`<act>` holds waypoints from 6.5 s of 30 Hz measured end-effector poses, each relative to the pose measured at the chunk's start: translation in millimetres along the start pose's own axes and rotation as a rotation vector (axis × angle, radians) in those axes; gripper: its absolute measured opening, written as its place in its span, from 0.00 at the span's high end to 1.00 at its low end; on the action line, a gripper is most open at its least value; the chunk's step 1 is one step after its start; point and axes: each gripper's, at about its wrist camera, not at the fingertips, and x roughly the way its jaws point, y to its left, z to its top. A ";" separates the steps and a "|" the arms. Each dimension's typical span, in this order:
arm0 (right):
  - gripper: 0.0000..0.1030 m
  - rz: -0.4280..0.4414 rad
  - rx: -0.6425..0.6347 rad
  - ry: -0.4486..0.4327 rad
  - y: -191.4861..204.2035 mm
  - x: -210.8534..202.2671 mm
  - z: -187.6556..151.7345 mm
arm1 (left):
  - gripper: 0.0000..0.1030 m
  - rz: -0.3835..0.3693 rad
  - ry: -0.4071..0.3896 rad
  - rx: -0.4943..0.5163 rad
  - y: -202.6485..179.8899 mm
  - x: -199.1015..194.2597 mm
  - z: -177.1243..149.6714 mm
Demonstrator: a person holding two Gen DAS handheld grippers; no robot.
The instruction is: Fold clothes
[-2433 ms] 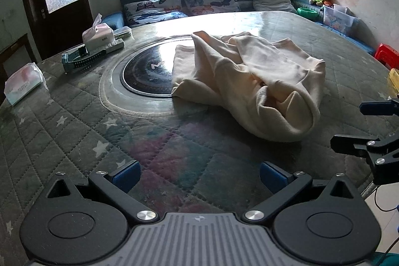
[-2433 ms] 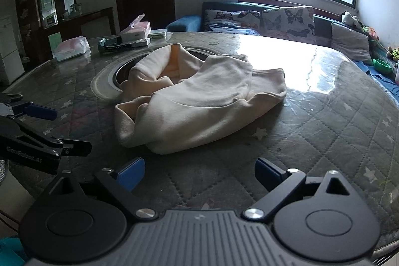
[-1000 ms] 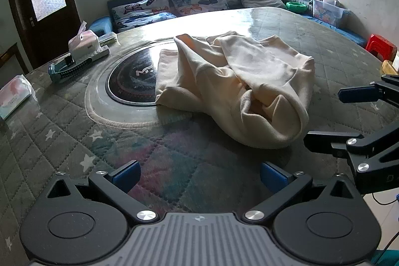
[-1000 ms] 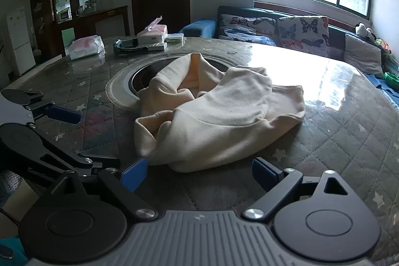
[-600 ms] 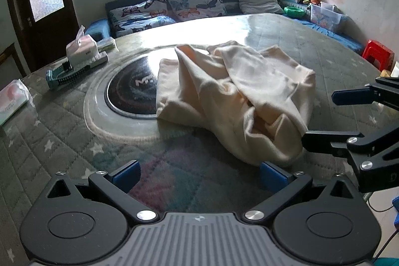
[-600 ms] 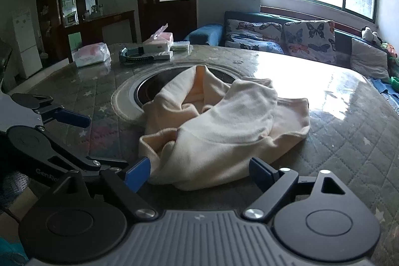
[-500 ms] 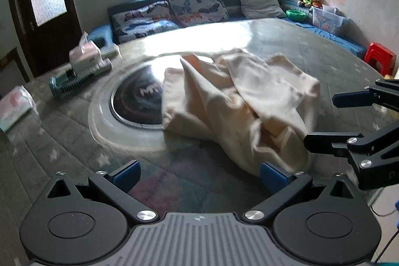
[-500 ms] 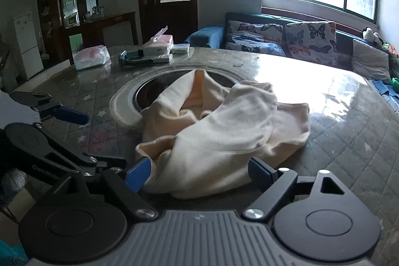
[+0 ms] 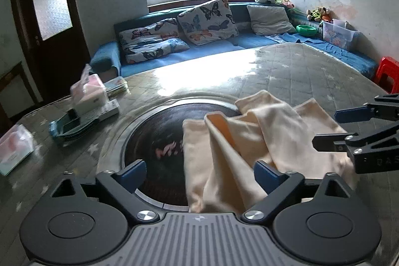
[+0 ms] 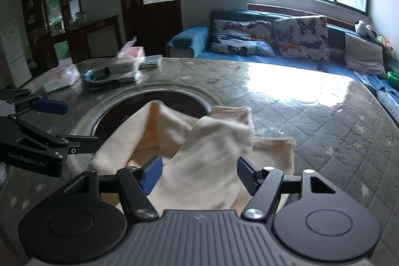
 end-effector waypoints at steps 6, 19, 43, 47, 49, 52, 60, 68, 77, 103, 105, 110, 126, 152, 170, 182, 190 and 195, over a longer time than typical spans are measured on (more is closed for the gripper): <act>0.43 -0.016 0.008 0.026 -19.4 36.5 26.6 | 0.12 -0.054 0.027 0.006 -0.3 41.0 23.4; 0.47 0.001 -0.037 0.098 -12.5 102.9 49.3 | 0.85 -0.144 0.128 -0.027 10.8 102.5 16.8; 0.93 -0.113 -0.052 0.049 -22.8 73.0 29.9 | 0.69 -0.119 0.084 -0.029 21.6 87.7 12.3; 0.93 -0.140 -0.028 0.015 -31.4 53.1 23.7 | 0.95 -0.120 0.077 -0.018 20.7 89.4 8.0; 0.93 -0.156 -0.012 -0.003 -36.3 40.0 19.2 | 0.97 -0.107 0.060 -0.026 24.2 83.0 4.8; 0.93 -0.188 0.022 -0.032 -44.5 18.3 11.5 | 0.97 -0.069 0.024 -0.041 31.8 64.9 -0.1; 0.93 -0.281 0.116 -0.091 -62.5 -43.8 -24.5 | 0.97 0.046 -0.071 -0.105 56.1 -7.1 -26.7; 0.93 -0.346 0.209 -0.065 -74.3 -77.6 -65.9 | 0.97 0.122 -0.042 -0.210 78.4 -65.8 -83.8; 0.89 -0.375 0.182 0.031 -78.2 -78.5 -83.4 | 0.74 0.100 0.061 -0.194 92.9 -78.2 -112.2; 0.74 -0.121 0.151 0.077 -70.0 28.2 -5.6 | 0.54 0.002 0.080 -0.059 53.0 50.3 -9.4; 0.74 -0.121 0.145 0.105 -73.0 42.6 -4.0 | 0.54 0.003 0.094 -0.055 49.5 62.6 -8.4; 0.74 -0.097 0.135 0.151 -77.1 66.4 -0.4 | 0.54 0.011 0.133 -0.065 47.5 88.1 -5.9; 0.94 -0.074 0.056 0.133 -63.6 101.9 34.3 | 0.97 0.055 0.071 -0.079 64.3 101.3 3.7; 0.83 0.153 -0.220 0.152 4.7 82.2 55.7 | 0.85 0.030 0.082 -0.088 62.1 85.0 7.2; 0.86 0.303 -0.563 0.172 113.9 33.9 -24.5 | 0.79 -0.039 0.095 -0.036 29.6 36.4 -45.4; 1.00 0.335 -0.617 0.215 105.7 -8.4 -44.0 | 0.67 -0.019 0.083 -0.027 33.9 32.7 -59.2; 0.96 0.337 -0.503 0.222 89.0 -18.0 -47.7 | 0.66 -0.014 0.039 0.024 23.5 19.0 -58.1; 0.92 0.231 -0.354 0.178 59.7 -9.3 -37.4 | 0.66 -0.076 -0.016 0.102 -6.0 6.8 -57.6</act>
